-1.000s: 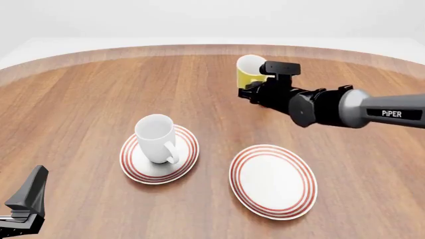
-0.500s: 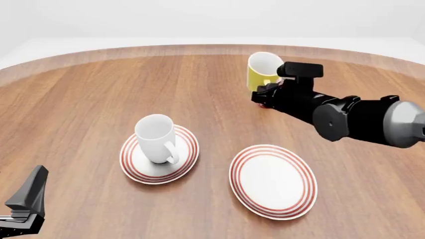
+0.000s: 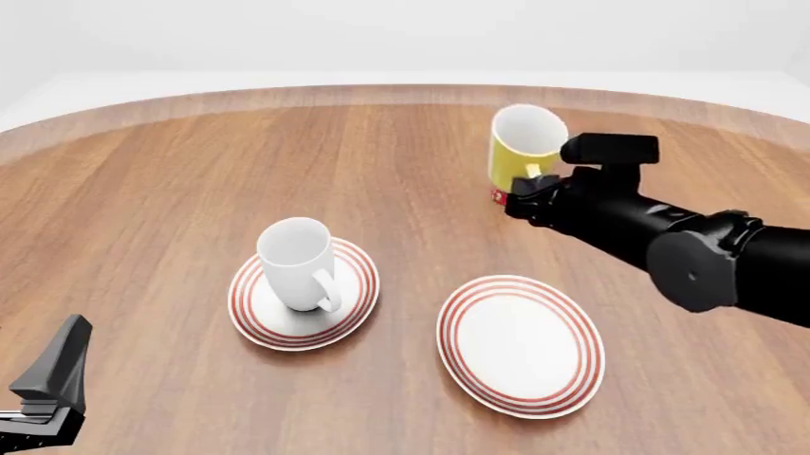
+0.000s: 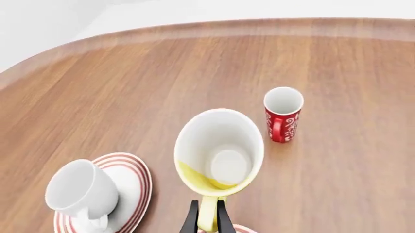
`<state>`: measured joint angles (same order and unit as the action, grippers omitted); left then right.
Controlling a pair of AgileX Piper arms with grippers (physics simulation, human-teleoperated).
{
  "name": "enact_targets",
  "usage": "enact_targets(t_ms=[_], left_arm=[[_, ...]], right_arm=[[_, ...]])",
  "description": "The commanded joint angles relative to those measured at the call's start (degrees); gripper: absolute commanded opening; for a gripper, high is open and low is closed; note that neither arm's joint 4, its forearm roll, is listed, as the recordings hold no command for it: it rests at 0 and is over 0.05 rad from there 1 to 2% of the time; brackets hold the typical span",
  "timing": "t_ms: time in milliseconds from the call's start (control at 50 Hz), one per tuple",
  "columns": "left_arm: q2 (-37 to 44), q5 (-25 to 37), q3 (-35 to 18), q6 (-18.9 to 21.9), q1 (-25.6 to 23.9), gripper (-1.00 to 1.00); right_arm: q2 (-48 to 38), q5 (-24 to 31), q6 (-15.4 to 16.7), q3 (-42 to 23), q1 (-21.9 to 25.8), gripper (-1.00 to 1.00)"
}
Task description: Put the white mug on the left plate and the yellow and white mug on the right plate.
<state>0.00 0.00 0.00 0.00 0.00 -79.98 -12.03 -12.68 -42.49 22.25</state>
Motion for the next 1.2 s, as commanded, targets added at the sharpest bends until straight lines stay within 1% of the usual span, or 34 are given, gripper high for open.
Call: enact_targets(t_ms=[20,200,360,440,520,840,940,1060,1200], left_arm=[[0.0,0.0,0.0,0.0,0.0,1.0],[0.0,0.0,0.0,0.0,0.0,1.0],[0.0,0.0,0.0,0.0,0.0,1.0],[0.0,0.0,0.0,0.0,0.0,1.0],[0.0,0.0,0.0,0.0,0.0,1.0],[0.0,0.0,0.0,0.0,0.0,1.0],[0.0,0.0,0.0,0.0,0.0,1.0],[0.0,0.0,0.0,0.0,0.0,1.0],[0.0,0.0,0.0,0.0,0.0,1.0]], right_arm=[[5.5,1.1,-0.2,4.4,1.0,-1.0],[9.9,3.1,0.5,7.2,1.6,-1.0],[13.9,4.8,0.5,9.4,2.2,-1.0],[15.5,5.5,0.7,10.2,3.7,-1.0],[17.6,6.3,1.0,11.6,3.9,-1.0],[22.6,8.8,0.6,14.9,5.3,-1.0],[23.4,8.7,0.3,16.3,6.0,-1.0],[25.5,10.3,0.8,17.2,6.5,-1.0],[27.7,11.7,0.5,18.6,7.3,-1.0]])
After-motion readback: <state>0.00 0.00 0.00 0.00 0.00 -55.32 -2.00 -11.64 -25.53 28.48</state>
